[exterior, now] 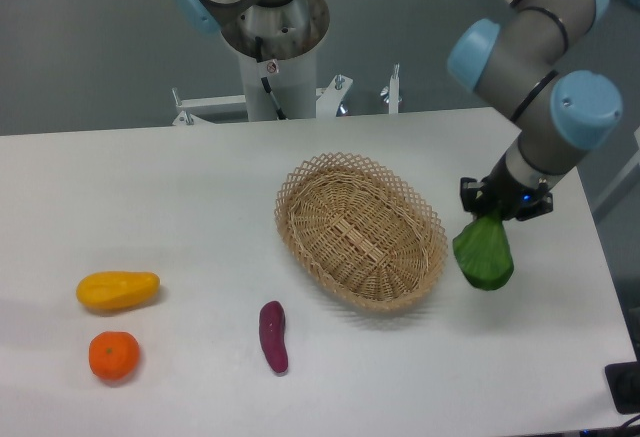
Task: Place the green vegetable on the table
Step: 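Move the held bok choy away from the basket and lower it to the table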
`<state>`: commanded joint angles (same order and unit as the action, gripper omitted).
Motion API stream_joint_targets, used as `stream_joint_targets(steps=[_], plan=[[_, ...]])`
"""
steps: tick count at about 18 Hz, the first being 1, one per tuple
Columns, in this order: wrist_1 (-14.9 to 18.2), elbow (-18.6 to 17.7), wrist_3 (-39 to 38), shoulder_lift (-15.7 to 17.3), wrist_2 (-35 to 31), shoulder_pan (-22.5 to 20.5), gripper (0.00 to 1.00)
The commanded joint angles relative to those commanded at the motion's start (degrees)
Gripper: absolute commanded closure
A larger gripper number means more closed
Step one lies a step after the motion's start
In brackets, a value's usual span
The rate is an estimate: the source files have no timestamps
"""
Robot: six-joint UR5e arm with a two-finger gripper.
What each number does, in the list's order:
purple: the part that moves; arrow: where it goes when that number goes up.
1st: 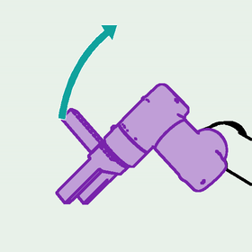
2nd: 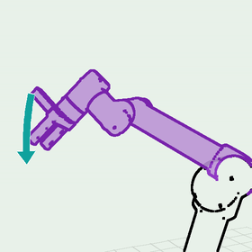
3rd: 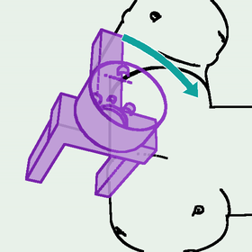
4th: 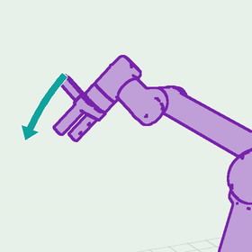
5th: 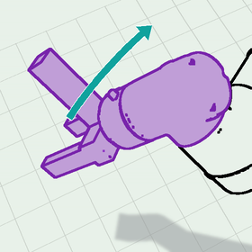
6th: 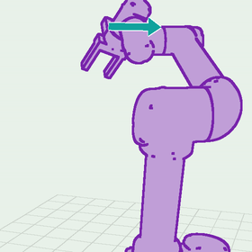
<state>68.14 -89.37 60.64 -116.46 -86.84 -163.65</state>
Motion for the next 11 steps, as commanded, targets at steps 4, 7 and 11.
stream_joint_targets(steps=[4,7,11], plan=[[-4.5,-3.35,0.0,-0.44,0.0,-1.06,0.83],[-5.21,-3.62,0.09,-1.14,0.09,-1.06,0.57],[-5.38,-5.02,1.05,-1.32,0.18,-0.89,0.0]])
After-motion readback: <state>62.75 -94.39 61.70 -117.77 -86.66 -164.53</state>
